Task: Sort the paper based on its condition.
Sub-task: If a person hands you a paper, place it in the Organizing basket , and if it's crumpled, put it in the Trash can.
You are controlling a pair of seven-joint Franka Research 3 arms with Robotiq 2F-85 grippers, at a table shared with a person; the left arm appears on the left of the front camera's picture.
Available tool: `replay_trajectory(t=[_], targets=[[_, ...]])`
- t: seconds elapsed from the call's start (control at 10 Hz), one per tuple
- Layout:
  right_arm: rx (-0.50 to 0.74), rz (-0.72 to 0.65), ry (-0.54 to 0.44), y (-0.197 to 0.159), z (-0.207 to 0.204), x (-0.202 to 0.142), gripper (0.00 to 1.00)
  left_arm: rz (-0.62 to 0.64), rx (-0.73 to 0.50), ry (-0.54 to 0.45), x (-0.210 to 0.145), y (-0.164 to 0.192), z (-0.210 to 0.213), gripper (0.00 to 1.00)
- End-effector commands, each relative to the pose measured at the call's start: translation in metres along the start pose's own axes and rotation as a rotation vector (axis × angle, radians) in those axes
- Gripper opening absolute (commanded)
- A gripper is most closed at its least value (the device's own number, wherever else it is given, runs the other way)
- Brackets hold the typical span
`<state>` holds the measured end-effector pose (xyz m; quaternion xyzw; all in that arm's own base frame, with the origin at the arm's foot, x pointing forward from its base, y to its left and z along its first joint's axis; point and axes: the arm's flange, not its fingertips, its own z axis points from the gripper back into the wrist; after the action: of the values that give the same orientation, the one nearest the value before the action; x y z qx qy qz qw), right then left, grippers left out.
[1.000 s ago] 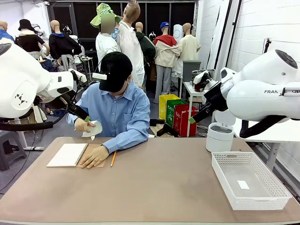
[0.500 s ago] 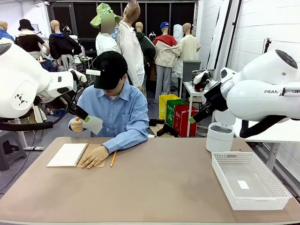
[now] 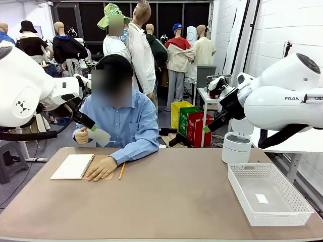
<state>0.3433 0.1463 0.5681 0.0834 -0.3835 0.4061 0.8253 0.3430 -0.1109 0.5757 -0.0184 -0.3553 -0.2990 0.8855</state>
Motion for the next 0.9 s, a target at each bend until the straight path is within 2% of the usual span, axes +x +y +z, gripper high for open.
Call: replay_trajectory(t=[0.0, 0.8], targets=[[-0.003, 0.008, 0.004, 0.0003, 0.0003, 0.0001, 1.0, 0.0, 0.002, -0.003, 0.0001, 0.0003, 0.0013, 1.0], [-0.003, 0.008, 0.004, 0.0003, 0.0003, 0.0001, 1.0, 0.0, 0.002, -0.003, 0.0001, 0.0003, 0.0013, 1.0]])
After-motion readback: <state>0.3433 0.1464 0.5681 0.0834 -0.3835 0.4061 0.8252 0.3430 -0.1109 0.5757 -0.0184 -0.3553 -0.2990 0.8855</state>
